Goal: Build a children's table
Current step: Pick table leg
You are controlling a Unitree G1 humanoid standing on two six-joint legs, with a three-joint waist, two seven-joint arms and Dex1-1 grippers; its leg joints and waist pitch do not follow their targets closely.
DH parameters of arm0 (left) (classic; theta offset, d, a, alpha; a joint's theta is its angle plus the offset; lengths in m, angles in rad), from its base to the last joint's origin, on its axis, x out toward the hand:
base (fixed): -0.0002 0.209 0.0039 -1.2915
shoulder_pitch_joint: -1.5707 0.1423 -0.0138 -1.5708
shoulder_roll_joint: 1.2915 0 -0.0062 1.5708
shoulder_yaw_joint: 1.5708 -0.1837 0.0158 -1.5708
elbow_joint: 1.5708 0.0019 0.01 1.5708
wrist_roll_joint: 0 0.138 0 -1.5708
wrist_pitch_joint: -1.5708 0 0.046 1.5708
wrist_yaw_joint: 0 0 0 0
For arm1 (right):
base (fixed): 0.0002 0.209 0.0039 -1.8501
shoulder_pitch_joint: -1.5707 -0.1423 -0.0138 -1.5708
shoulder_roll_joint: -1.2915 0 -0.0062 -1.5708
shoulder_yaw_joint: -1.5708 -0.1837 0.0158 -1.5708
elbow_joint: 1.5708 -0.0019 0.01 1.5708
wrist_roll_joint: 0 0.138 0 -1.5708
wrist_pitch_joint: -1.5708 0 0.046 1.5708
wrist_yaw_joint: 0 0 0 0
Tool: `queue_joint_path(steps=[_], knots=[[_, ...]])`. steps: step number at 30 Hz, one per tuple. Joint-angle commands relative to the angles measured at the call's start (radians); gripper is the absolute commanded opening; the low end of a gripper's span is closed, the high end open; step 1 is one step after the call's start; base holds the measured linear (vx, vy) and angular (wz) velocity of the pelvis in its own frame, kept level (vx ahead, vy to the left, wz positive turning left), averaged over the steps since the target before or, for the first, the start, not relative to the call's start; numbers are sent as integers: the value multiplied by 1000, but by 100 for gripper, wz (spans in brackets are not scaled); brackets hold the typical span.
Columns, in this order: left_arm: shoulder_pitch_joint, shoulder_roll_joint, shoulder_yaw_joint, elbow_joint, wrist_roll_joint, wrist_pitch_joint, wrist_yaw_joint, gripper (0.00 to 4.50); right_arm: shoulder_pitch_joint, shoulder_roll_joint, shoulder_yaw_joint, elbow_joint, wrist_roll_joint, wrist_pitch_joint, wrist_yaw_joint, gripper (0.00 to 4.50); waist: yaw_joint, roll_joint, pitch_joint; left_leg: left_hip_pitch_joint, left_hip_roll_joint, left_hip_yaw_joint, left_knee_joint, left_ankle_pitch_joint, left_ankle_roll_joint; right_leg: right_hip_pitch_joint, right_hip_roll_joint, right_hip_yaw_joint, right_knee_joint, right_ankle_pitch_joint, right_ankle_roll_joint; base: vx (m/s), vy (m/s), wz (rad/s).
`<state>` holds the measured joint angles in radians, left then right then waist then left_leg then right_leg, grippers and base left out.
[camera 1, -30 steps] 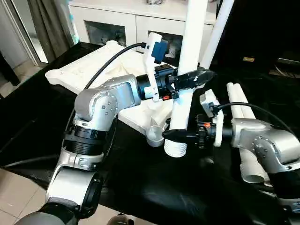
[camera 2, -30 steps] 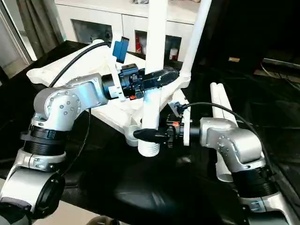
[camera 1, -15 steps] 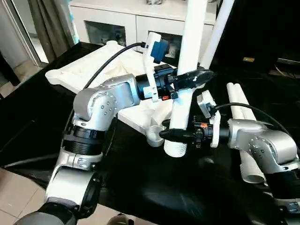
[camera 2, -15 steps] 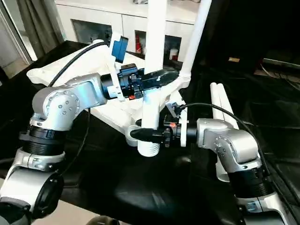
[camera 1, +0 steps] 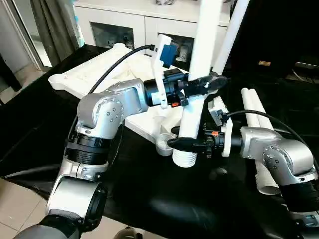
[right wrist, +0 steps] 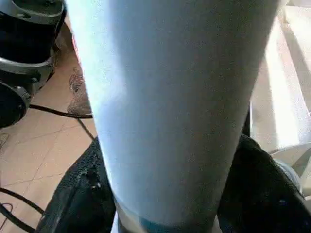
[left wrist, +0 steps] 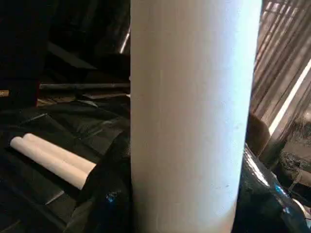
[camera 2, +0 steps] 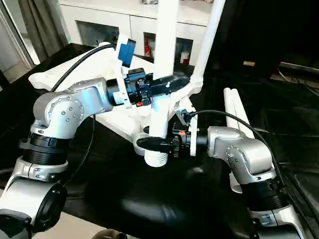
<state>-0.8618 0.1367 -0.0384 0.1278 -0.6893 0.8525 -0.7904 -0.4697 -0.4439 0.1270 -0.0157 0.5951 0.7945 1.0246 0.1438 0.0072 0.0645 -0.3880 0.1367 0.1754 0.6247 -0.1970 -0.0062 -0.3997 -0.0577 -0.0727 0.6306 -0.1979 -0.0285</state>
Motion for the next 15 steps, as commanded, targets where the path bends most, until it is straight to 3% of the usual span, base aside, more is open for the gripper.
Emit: queue_joint_path(steps=[1, 11, 15], knots=[[-13, 1, -18, -26, -8, 16, -22, 182, -4, -5, -34, -2, 5, 2, -16, 294, 1, -9, -81, 17, 95, -39, -62, -41, 56, 61, -114, 62, -71, -104, -222, 0, 0, 0], [-16, -2, -23, -19, -4, 11, -25, 182, 3, -21, -28, -13, 10, 6, -4, 294, 0, -11, -81, 16, 95, -39, -62, -37, 58, 62, -113, 62, -70, -102, -221, 0, 0, 0], [-14, -2, -22, -27, -7, 13, -28, 182, 3, -22, -30, -10, 14, 15, -3, 259, 1, -11, -81, 16, 95, -39, -62, -37, 60, 62, -114, 62, -70, -103, -222, 0, 0, 0]])
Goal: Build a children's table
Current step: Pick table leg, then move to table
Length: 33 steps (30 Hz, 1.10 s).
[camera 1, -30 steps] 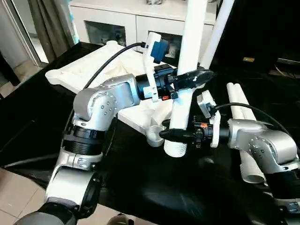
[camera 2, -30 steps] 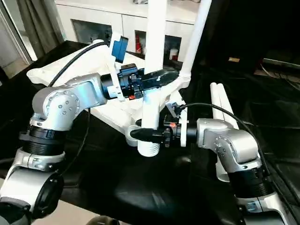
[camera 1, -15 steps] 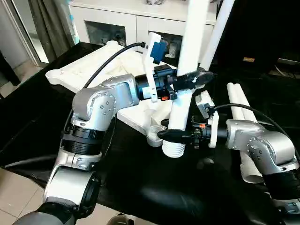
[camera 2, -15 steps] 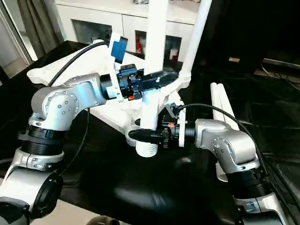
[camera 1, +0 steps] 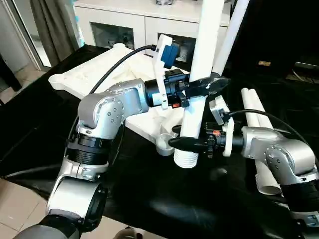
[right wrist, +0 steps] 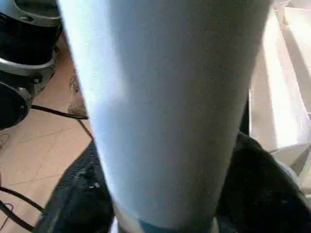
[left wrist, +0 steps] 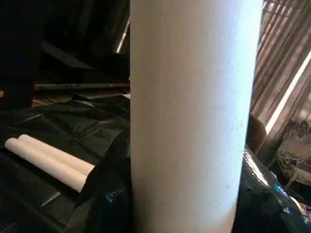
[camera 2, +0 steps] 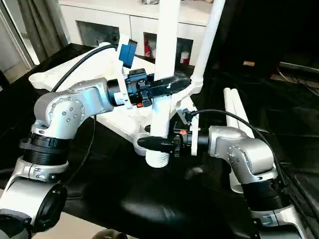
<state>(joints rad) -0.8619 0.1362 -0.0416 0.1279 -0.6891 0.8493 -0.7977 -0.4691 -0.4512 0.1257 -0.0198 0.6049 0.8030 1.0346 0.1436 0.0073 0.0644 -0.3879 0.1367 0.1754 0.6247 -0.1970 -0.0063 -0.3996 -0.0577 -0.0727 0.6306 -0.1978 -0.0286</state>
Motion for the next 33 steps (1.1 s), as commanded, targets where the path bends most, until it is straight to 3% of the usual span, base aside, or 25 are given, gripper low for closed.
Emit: queue_joint_path(steps=[1, 5, 9, 12, 13, 16, 17, 20, 23, 24, 25, 26, 27, 28, 32, 33], knots=[[-14, -1, -20, -27, -8, 16, -21, 182, 2, -14, -28, -5, 5, 7, -13, 249, 1, -11, -81, 17, 95, -39, -61, -37, 61, 61, -113, 62, -71, -102, -222, 0, 0, 0], [-14, 0, -21, -26, -6, 14, -24, 182, -1, -10, -25, 0, 1, 5, -17, 208, 0, -12, -81, 16, 94, -39, -61, -36, 60, 62, -113, 62, -71, -107, -220, 0, 0, 0], [-15, 1, -22, -23, -4, 11, -27, 182, -3, -7, -24, 5, -2, 1, -20, 200, 1, -7, -81, 17, 95, -40, -61, -38, 58, 61, -113, 62, -70, -108, -220, 0, 0, 0], [-18, 1, -23, -17, 8, -5, -24, 181, -6, -3, -25, 11, -5, -4, -26, 198, 1, -9, -81, 17, 95, -39, -62, -42, 56, 61, -113, 62, -72, -108, -221, 0, 0, 0], [-21, -3, -18, -8, 9, -3, -12, 237, -8, 0, -26, 13, -5, -7, -30, 197, 1, -4, -81, 16, 95, -40, -62, -44, 54, 61, -114, 62, -71, -108, -221, 0, 0, 0], [-24, -12, -2, 7, 1, 6, 4, 257, -9, 6, -27, 15, -4, -12, -37, 197, 1, -7, -81, 16, 95, -40, -62, -44, 52, 62, -114, 62, -71, -96, -224, 0, 0, 0], [-23, -14, 2, 9, -5, 9, 3, 268, -8, 10, -30, 16, -3, -16, -42, 196, 2, 0, -82, 17, 95, -41, -61, -45, 51, 62, -115, 62, -70, -94, -227, 0, 0, 0], [-12, -37, 22, 12, 4, -41, 27, 298, -5, 25, -45, 15, 2, -24, -58, 196, 1, -3, -81, 15, 94, -41, -62, -59, 48, 64, -115, 62, -74, -95, -230, 0, 0, 0], [6, -95, 90, 22, -23, -114, 71, 302, 6, 42, -66, 8, 7, -37, -82, 195, 1, 5, -82, 16, 95, -42, -62, -62, 45, 64, -114, 62, -73, -85, -234, 0, 0, 0], [16, -137, 149, 27, -63, -154, 104, 302, 15, 51, -80, 2, 11, -45, -100, 195, 0, 3, -82, 15, 94, -41, -61, -67, 46, 65, -115, 62, -76, -82, -235, 0, 0, 0], [16, -137, 149, 27, -63, -154, 104, 302, 15, 51, -80, 2, 11, -45, -100, 195, -1, 0, -82, 13, 94, -40, -61, -67, 46, 69, -116, 61, -76, -76, -243, 0, 0, 0], [31, -178, 212, 22, -111, -194, 136, 302, 26, 63, -100, -6, 16, -53, -125, 195, 0, 2, -84, 14, 95, -42, -61, -64, 48, 69, -115, 61, -74, -70, -241, 0, 0, 0], [31, -178, 212, 22, -111, -194, 136, 302, 26, 63, -100, -6, 16, -53, -125, 195, 0, 2, -84, 13, 95, -41, -60, -59, 50, 69, -116, 61, -73, -59, -247, 0, 0, 0], [53, -214, 274, 0, -166, -225, 166, 302, 43, 76, -124, -24, 28, -59, -156, 195, -2, -1, -83, 13, 94, -41, -61, -66, 56, 69, -114, 61, -76, -63, -246, 0, 0, 0], [101, -187, 284, -68, -162, -224, 164, 302, 77, 90, -163, -70, 49, -58, -196, 195, -2, -9, -82, 15, 95, -40, -63, -65, 65, 65, -112, 60, -76, -114, -222, 0, 0, 0], [102, -187, 284, -68, -161, -224, 164, 302, 77, 90, -164, -70, 49, -58, -196, 195, -2, -6, -81, 15, 95, -41, -64, -68, 63, 64, -113, 60, -78, -128, -215, 0, 0, 0]])
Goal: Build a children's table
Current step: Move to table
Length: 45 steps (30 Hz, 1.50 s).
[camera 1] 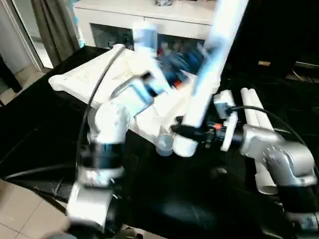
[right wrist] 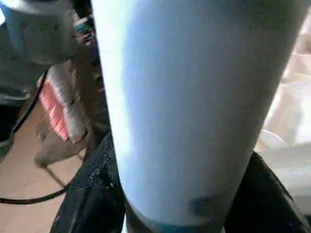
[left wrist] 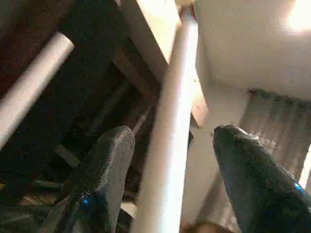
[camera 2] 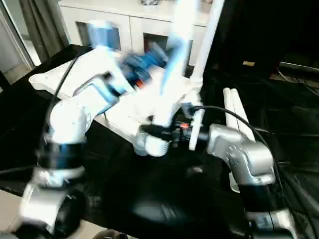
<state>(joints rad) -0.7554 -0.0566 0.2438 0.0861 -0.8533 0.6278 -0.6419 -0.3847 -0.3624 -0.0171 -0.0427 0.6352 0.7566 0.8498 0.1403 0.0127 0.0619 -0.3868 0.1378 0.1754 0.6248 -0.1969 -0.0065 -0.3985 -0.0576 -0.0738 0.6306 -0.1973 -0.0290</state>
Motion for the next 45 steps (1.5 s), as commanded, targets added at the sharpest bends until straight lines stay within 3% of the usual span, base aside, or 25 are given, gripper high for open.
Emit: queue_joint_path(steps=[1, 3, 6, 9, 11, 12, 14, 16, 19, 23, 25, 27, 32, 34, 35, 36, 37, 38, 39, 40, 41, 42, 43, 44, 45], knots=[[25, 44, -40, -39, 82, -28, -2, 302, 4, 6, -34, -64, 27, -9, -24, 195, -2, -24, -76, 16, 93, -38, -66, -79, 62, 61, -109, 61, -85, -167, -194, 0, 0, 0], [63, 78, -76, -36, 206, -83, 51, 302, 26, 18, -53, -91, 26, -7, -58, 195, -1, -20, -72, 18, 97, -40, -71, -87, 54, 56, -110, 63, -87, -220, -156, 0, 0, 0], [81, 89, -82, -22, 281, -122, 123, 302, 41, 20, -57, -106, 13, -13, -82, 195, 0, -12, -75, 21, 101, -44, -74, -89, 39, 53, -111, 63, -88, -221, -134, 0, 0, 0], [240, 186, -102, -15, 542, -286, 313, 302, 83, 68, -70, -50, -240, -173, -387, 195, -8, 5, -73, 16, 101, -50, -81, -97, -17, 44, -107, 62, -87, -206, -105, 0, 0, 0], [360, 224, -102, -59, 627, -342, 361, 302, 127, 104, -86, -36, -369, -269, -565, 195, -25, 13, -75, 18, 93, -47, -83, -129, -59, 45, -105, 61, -91, -218, -82, 0, 0, 0], [360, 224, -102, -59, 627, -342, 361, 302, 127, 104, -86, -36, -369, -269, -565, 195, -32, 9, -76, 20, 90, -44, -83, -139, -64, 46, -102, 62, -91, -214, -82, 0, 0, 0], [445, 235, -98, -82, 665, -366, 370, 302, 186, 135, -91, -69, -428, -349, -637, 195, -32, 16, -80, 24, 90, -43, -81, -161, -50, 44, -104, 65, -93, -191, -103, 0, 0, 0], [476, 241, -110, -81, 697, -409, 382, 302, 222, 143, -87, -99, -448, -361, -662, 195, -36, 17, -71, 26, 92, -43, -88, -217, -33, 40, -99, 65, -97, -209, -125, 0, 0, 0], [539, 236, -147, -79, 774, -538, 448, 302, 331, 217, -121, -172, -432, -454, -695, 195, -38, 19, -62, 23, 98, -48, -98, -285, -21, 40, -105, 68, -107, -285, -104, 0, 0, 0], [560, 212, -147, -102, 783, -546, 473, 302, 349, 245, -117, -165, -401, -493, -674, 195, -53, 9, -59, 21, 98, -51, -102, -310, -25, 40, -107, 69, -111, -334, -98, 0, 0, 0], [561, 205, -150, -113, 781, -544, 467, 302, 342, 243, -104, -152, -402, -494, -664, 195, -56, 14, -55, 23, 96, -51, -101, -326, -26, 37, -109, 69, -114, -370, -97, 0, 0, 0], [551, 195, -161, -116, 784, -558, 463, 302, 321, 231, -59, -114, -430, -516, -642, 195, -60, 9, -55, 16, 95, -54, -102, -317, -25, 42, -110, 67, -113, -380, -94, 0, 0, 0], [546, 197, -187, -99, 791, -592, 461, 302, 325, 250, -47, -115, -437, -522, -637, 195, -60, 7, -56, 17, 92, -49, -98, -296, -9, 36, -111, 72, -116, -387, -88, 0, 0, 0], [543, 193, -186, -95, 798, -594, 464, 302, 331, 255, -47, -109, -431, -511, -644, 195, -47, 2, -60, 4, 81, -38, -79, -231, 47, 52, -151, 95, -119, -359, -124, 0, 0, 0], [542, 191, -183, -93, 796, -593, 465, 302, 336, 254, -44, -106, -433, -507, -652, 195, -33, -1, -61, -6, 81, -45, -49, -176, 88, 65, -200, 121, -134, -363, -148, 0, 0, 0], [540, 190, -183, -89, 796, -590, 467, 302, 337, 251, -43, -103, -436, -509, -656, 195, -30, 14, -65, 25, 87, -28, -17, -167, 60, 41, -200, 167, -154, -403, -145, 0, 0, 0], [538, 191, -183, -85, 796, -590, 467, 302, 338, 251, -43, -101, -435, -510, -658, 195, -7, 3, -62, 24, 76, -31, 25, -180, 21, 51, -207, 238, -172, -489, -148, 10, 70, -23], [536, 194, -187, -79, 796, -592, 463, 302, 339, 253, -46, -104, -431, -505, -656, 195, 3, -16, -52, -15, 52, -57, 58, -192, 11, 80, -206, 285, -171, -544, -150, 21, 109, -51], [534, 196, -189, -76, 797, -592, 462, 302, 339, 255, -48, -106, -429, -502, -655, 195, 14, -13, -54, -15, 48, -69, 63, -184, 4, 81, -196, 300, -172, -563, -150, 21, 109, -51], [534, 197, -191, -74, 799, -594, 462, 302, 339, 256, -49, -107, -429, -499, -653, 195, 24, -16, -54, -5, 24, -73, 61, -183, -5, 71, -135, 326, -169, -563, -142, 8, 155, -53], [533, 198, -191, -75, 799, -595, 463, 302, 336, 254, -49, -105, -431, -498, -650, 195, 33, -10, -61, 25, 7, -62, 35, -159, -1, 47, -57, 337, -162, -510, -122, -23, 224, -35], [533, 198, -191, -77, 801, -598, 464, 302, 330, 251, -49, -93, -434, -500, -646, 195, 19, -13, -59, 41, 2, -55, 10, -154, 22, 28, -15, 327, -155, -477, -93, -23, 224, -35], [533, 198, -191, -77, 801, -598, 465, 302, 328, 250, -49, -89, -435, -501, -645, 195, -9, 7, -63, 128, 25, -27, -45, -187, 82, -58, 59, 253, -113, -375, -41, -89, 245, -34], [532, 198, -190, -78, 801, -598, 465, 302, 321, 249, -49, -78, -437, -503, -644, 195, -43, 12, -51, 131, 42, -22, -79, -281, 117, -90, 76, 183, -68, -371, -41, -90, 275, -47], [533, 199, -190, -80, 801, -597, 465, 302, 318, 247, -47, -70, -438, -503, -642, 195, -80, 29, -72, 106, 101, 4, -141, -303, 193, -82, 26, 32, 89, -212, -37, -90, 275, -47]])
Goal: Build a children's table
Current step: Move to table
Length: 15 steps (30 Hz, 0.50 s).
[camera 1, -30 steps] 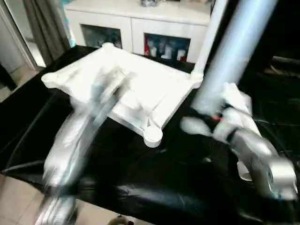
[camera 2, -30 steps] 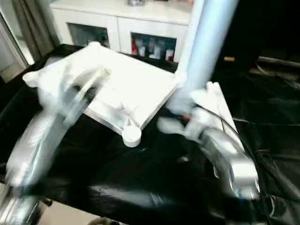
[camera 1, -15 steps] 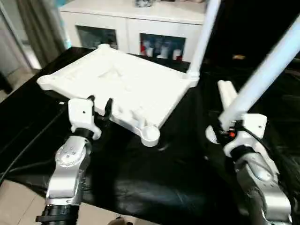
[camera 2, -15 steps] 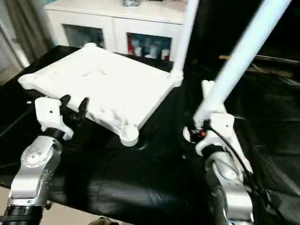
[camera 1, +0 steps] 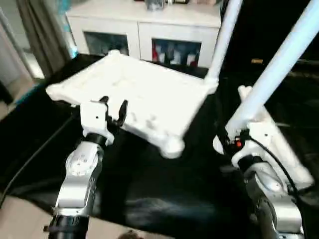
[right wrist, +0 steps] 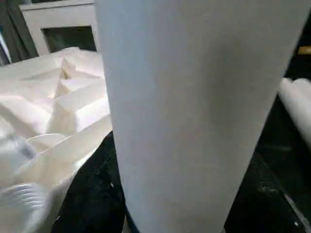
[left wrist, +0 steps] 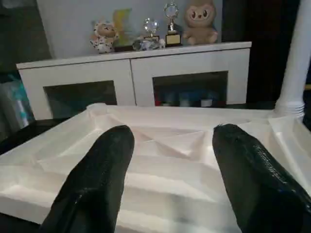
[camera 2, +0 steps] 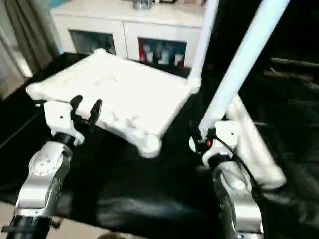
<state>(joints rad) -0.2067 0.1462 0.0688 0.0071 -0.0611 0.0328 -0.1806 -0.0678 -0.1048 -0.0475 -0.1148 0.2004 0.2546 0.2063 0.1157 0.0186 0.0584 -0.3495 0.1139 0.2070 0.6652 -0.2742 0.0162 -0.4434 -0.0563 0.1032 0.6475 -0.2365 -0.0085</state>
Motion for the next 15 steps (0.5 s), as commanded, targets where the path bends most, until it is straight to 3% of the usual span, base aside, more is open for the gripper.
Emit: queue_joint_path(steps=[1, 2, 3, 4, 5, 6, 7, 8, 9, 10, 11, 12, 13, 14, 15], knots=[[-16, -4, -14, -1, 10, -1, 4, 302, -4, -13, -13, 10, -3, -1, 6, 195, -59, 14, -64, 58, 140, -29, -190, -182, 190, -28, -1, -175, 83, -111, -64, -44, 279, -52], [-14, -4, -13, -6, 10, -3, 4, 302, -9, -18, -6, 16, -4, 0, 13, 195, -76, 13, -52, 36, 115, -69, -186, -69, 304, -5, -23, -211, 81, -27, -39, -38, 223, -26], [-13, -6, -11, -11, 10, 5, 9, 302, -14, -21, 0, 20, -4, -3, 22, 195, -75, 5, -53, 46, 104, -49, -180, -59, 306, -8, -35, -211, 52, -28, -36, -38, 223, -26], [-13, -7, -11, -11, 10, 6, 10, 302, -14, -22, 1, 20, -4, -3, 23, 195, -74, -46, -79, 24, 71, -25, -110, -100, 229, 46, -150, -130, -39, 9, -37, -33, 198, -2], [-12, -9, -12, -19, 16, 10, 19, 302, -21, -24, 5, 22, 0, -3, 33, 195, -39, -61, -83, -33, 58, -52, 17, -154, 158, 103, -321, -5, -125, -33, -109, -26, 214, -21], [-9, -7, -19, -26, 30, 10, 28, 302, -25, -26, 6, 24, 0, -3, 39, 195, -34, -34, -82, -101, 104, -161, 108, -109, -7, 152, -412, 34, -143, -51, -247, -26, 214, -21], [-6, -6, -24, -30, 46, 7, 40, 302, -27, -28, 7, 26, -1, -5, 42, 195, -57, -23, -65, -84, 92, -174, 16, 18, -129, 127, -235, -134, -105, -99, -294, -23, 215, -44], [-5, -9, -26, -30, 49, 9, 46, 302, -31, -30, 7, 31, -2, -7, 43, 195, -86, 19, -60, -69, 78, -162, -105, 97, -206, 103, -31, -209, -62, -103, -177, -21, 136, -16], [-5, -13, -26, -30, 49, 14, 51, 302, -35, -32, 6, 37, -2, -9, 43, 195, -104, 32, -64, -39, 133, -190, -124, 25, -204, 80, -11, -201, -20, -57, -141, -21, 136, -16], [-7, -18, -25, -28, 49, 16, 55, 302, -40, -35, 4, 44, -2, -12, 44, 195, -114, 49, -77, 6, 226, -238, -155, -37, -224, 42, -18, -185, 28, -22, -115, -33, 101, 19], [-7, -23, -24, -26, 48, 20, 59, 302, -46, -40, 1, 51, -1, -14, 45, 195, -124, 55, -71, 1, 262, -255, -186, -62, -199, 26, -13, -189, 75, -49, -85, -46, 83, 14], [-8, -27, -24, -24, 51, 22, 62, 302, -51, -46, -2, 57, 0, -15, 47, 195, -126, 50, -78, 12, 271, -262, -178, -35, -158, 12, -16, -188, 82, -67, -72, -46, 83, 14], [-7, -29, -25, -23, 59, 20, 67, 302, -57, -53, -7, 63, 2, -16, 50, 195, -115, 51, -84, 31, 279, -262, -165, 36, -61, -14, -25, -176, 90, -106, -70, 0, 0, 0], [-6, -30, -27, -23, 62, 22, 71, 302, -62, -58, -9, 67, 0, -18, 52, 195, -109, 43, -92, 38, 265, -255, -163, 98, 51, -6, -31, -169, 80, -107, -88, -64, -73, 3], [-6, -30, -29, -23, 63, 23, 74, 302, -64, -60, -11, 71, -1, -19, 54, 195, -108, 36, -94, 38, 254, -251, -167, 111, 108, 1, -32, -165, 72, -100, -106, -64, -73, 3]])
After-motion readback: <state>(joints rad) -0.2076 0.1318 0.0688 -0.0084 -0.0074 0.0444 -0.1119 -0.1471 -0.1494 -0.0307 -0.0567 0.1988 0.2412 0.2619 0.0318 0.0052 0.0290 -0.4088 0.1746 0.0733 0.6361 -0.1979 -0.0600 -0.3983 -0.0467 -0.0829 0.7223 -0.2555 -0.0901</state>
